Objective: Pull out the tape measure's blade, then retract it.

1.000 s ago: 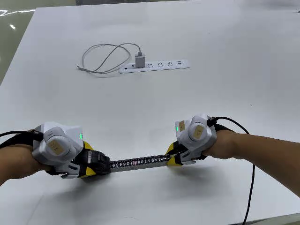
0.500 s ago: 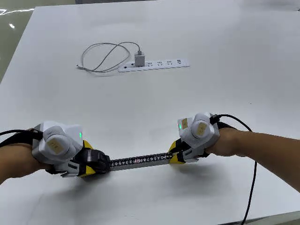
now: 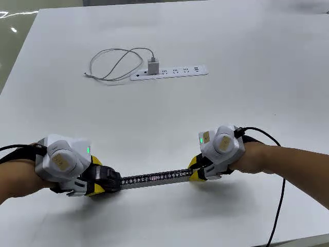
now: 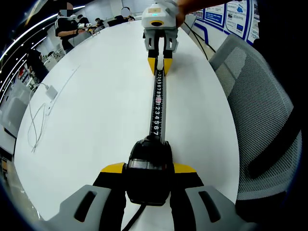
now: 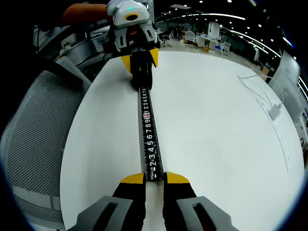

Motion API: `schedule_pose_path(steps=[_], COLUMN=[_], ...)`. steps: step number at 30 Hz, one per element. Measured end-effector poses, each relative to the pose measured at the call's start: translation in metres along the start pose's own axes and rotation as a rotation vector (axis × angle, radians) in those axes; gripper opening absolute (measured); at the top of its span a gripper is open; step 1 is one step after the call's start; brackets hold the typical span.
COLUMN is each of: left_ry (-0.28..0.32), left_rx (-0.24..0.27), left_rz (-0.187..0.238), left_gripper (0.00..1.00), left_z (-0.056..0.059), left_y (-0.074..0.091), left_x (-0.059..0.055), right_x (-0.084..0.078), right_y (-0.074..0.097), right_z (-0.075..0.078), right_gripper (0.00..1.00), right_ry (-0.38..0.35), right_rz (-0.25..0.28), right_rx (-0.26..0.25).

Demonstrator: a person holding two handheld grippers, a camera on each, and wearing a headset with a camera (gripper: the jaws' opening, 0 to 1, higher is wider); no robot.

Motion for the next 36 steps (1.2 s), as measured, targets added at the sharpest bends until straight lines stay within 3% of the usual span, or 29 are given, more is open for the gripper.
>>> schedule_pose_path(steps=[36], left_ry=[0.004], left_rx=[0.000], left_rz=[0.003], left_gripper=[0.30], left_z=[-0.001], left_y=[-0.001], left_x=[-0.002], right_x=[-0.014], right_y=[0.011], right_z=[0.003], right_gripper=[0.09], right_ry=[-0.004], right_rz=[-0.019], right_rx=[-0.006])
Point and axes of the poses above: the centre of the closed fingertips' face, and the gripper's own axes: y roughly backward along the fingers, z roughly to its right, x roughly out of its top, the point moved 6 cm from there along y, roughly backward along the fingers, and after that the axes turned 2 degrees about z, right-handed, at the moved point
